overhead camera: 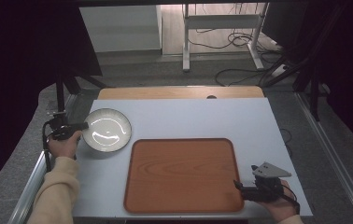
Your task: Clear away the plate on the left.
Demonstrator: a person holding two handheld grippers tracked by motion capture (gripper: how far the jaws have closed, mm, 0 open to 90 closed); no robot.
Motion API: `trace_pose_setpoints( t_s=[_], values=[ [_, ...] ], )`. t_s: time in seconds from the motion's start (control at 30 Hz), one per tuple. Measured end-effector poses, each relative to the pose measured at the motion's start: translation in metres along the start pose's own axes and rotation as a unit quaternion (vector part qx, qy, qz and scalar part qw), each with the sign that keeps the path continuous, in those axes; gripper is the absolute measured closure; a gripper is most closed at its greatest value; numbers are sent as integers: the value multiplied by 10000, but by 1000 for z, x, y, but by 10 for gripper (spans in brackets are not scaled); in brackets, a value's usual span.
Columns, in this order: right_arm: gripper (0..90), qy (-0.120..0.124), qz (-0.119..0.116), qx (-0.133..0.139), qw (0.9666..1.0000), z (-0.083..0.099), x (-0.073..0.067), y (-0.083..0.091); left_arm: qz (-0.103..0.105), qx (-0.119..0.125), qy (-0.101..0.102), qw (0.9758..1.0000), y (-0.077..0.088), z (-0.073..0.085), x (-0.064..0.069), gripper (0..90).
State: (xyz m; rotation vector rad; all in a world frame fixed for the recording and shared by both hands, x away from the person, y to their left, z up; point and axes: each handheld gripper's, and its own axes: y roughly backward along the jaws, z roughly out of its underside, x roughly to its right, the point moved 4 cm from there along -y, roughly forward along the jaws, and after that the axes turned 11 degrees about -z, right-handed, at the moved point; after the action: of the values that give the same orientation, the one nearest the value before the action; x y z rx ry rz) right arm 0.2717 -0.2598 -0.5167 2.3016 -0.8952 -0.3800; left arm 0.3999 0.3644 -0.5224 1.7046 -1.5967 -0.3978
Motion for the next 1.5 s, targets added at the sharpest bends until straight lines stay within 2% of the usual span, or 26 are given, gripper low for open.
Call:
trace_pose_setpoints(
  t_s=[0.2, 0.37, 0.5, 0.67, 0.83, 1.0, 1.2, 1.5],
  values=[
    [147, -3, 8, -9, 10000, 0, 0, 1, -58, 149, -22, 9999, 8, -3, -3, 834],
    [147, -15, 30, -4, 10000, 0, 2, 1, -119, 279, -154, 9994, 19, -9, -4, 831],
    [147, -13, 39, 2, 10000, 0, 2, 1, 143, 443, -122, 9988, 30, -16, 3, 832],
    [147, -19, 44, 12, 10000, 0, 2, 2, 420, 506, -24, 9978, 36, -16, 9, 833],
    [147, -36, 66, 17, 10000, 1, 3, 3, 459, 616, -116, 9970, 41, -19, 17, 829],
    [147, -32, 83, 27, 10000, 1, 4, 3, 584, 633, -100, 9962, 43, -21, 22, 831],
    [147, -53, 111, 43, 9999, 1, 5, 4, 736, 691, -216, 9947, 50, -21, 34, 830],
    [147, -49, 123, 27, 9999, 1, 5, 4, 851, 839, -248, 9925, 65, -22, 38, 830]
  ],
)
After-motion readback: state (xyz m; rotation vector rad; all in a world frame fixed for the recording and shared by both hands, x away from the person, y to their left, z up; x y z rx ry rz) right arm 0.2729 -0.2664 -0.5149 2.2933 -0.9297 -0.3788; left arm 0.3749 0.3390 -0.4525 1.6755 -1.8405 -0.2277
